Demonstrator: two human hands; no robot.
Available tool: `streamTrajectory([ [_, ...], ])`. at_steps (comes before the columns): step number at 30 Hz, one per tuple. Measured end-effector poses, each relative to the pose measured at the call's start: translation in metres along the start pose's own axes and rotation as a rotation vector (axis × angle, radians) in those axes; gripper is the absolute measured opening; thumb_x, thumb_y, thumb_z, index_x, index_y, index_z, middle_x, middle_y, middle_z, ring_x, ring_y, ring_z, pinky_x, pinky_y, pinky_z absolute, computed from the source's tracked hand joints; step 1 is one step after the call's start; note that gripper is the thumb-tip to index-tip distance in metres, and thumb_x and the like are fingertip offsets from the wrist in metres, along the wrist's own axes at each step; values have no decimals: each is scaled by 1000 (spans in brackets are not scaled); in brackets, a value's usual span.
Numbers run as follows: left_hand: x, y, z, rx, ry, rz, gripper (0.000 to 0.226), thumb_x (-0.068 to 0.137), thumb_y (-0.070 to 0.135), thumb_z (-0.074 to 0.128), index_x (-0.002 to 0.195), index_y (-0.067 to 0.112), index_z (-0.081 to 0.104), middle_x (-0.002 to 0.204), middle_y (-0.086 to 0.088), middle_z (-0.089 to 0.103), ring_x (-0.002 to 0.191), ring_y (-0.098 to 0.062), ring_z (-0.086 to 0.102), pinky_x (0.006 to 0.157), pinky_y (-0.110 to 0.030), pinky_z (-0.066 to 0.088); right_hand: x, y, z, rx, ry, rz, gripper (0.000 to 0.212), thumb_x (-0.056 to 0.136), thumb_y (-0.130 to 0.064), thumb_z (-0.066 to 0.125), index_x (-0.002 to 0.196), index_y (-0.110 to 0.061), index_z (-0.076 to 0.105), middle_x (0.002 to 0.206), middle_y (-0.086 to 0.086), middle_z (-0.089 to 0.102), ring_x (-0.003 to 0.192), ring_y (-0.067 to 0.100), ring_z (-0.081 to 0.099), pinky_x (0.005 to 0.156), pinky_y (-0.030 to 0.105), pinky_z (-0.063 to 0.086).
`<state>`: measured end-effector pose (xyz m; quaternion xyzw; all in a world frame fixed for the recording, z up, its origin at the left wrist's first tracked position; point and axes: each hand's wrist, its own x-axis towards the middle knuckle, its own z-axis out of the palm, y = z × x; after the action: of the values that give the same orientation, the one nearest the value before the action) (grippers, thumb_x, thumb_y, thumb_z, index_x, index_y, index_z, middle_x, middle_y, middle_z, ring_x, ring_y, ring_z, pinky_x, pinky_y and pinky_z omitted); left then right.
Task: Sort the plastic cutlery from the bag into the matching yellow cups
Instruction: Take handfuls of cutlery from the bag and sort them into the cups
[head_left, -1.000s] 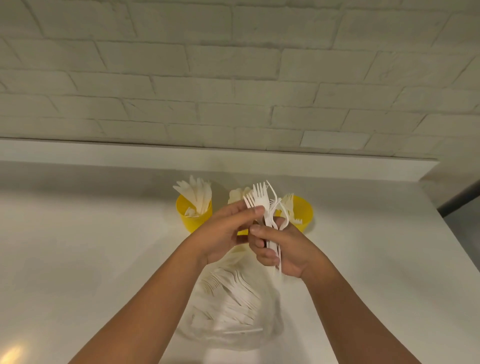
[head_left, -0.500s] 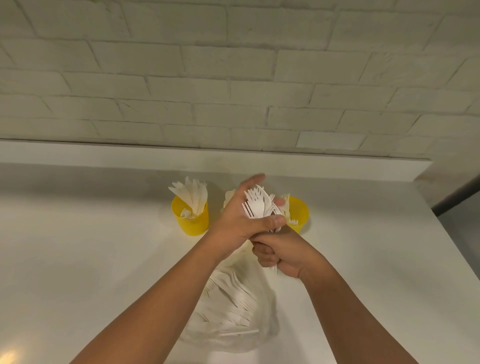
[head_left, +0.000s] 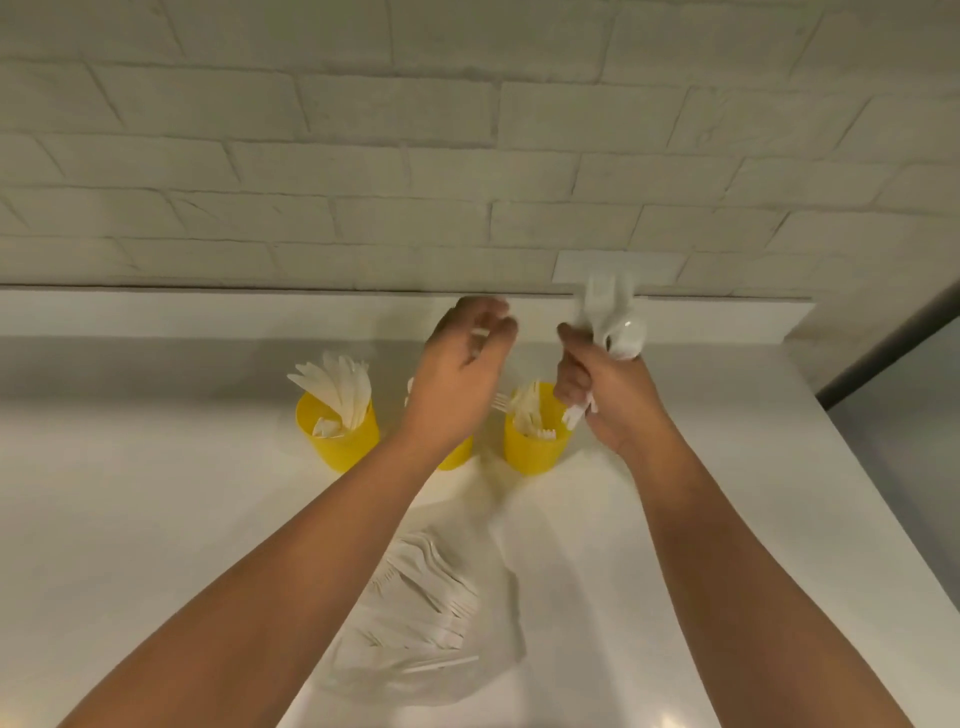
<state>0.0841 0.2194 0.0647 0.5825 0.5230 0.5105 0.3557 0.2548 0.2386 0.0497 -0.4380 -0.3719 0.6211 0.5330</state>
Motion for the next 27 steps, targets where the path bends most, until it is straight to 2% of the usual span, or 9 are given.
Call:
streamTrajectory([
  [3,-18,-33,6,220,-27,-109,5,91,23,61,93,25,66,81,9,70,70,-18,71,71,-34,57,18,3,-17,-13,75,-120,33,99,-21,62,69,-12,52,55,7,50,56,26,58,62,37,46],
  [7,-45,-65,21,422,-160,-86,14,89,22,66,102,26,66,75,8,72,58,-7,63,64,-31,55,33,26,-24,-183,129,-160,37,97,-37,60,87,-2,66,84,16,76,90,33,68,88,46,52],
  [10,-56,-80,31,549,-220,-29,24,91,24,66,114,28,68,80,8,74,60,-6,60,65,-29,53,36,40,-21,-314,209,-130,27,99,-32,61,79,-14,65,75,2,71,72,13,65,77,35,50],
  [12,-58,-86,35,576,-235,3,28,92,26,66,119,31,67,84,8,75,67,-12,65,67,-31,55,38,46,-20,-347,272,-87,30,98,-29,64,71,-17,59,65,2,61,58,11,55,65,27,46],
  [18,-50,-96,40,625,-227,87,26,96,29,64,122,31,64,100,2,66,71,-18,69,68,-39,59,47,71,-24,-445,279,-105,17,93,-28,70,81,-21,60,59,-16,59,54,-3,55,54,11,42],
  [20,-45,-97,40,618,-231,81,20,94,29,69,113,27,65,102,1,60,74,-23,68,69,-41,58,50,74,-24,-447,282,-151,20,90,-33,70,87,-16,60,66,-15,57,58,-1,55,59,16,43],
  [22,-41,-98,40,624,-242,79,20,91,28,74,108,23,66,100,1,55,75,-24,65,71,-40,58,56,75,-25,-470,323,-138,45,82,-52,69,98,-11,63,78,-6,62,65,7,60,63,26,48],
  [24,-38,-98,41,630,-255,83,19,91,26,76,105,20,65,102,1,52,76,-24,63,72,-40,58,63,78,-27,-533,372,-60,63,74,-69,64,106,-15,64,93,6,69,83,22,68,76,38,57],
  [27,-35,-98,44,616,-274,88,18,91,26,76,104,20,65,107,0,53,80,-24,65,74,-40,58,66,78,-25,-685,380,39,64,69,-80,56,100,-24,63,99,5,69,95,28,67,93,53,54],
])
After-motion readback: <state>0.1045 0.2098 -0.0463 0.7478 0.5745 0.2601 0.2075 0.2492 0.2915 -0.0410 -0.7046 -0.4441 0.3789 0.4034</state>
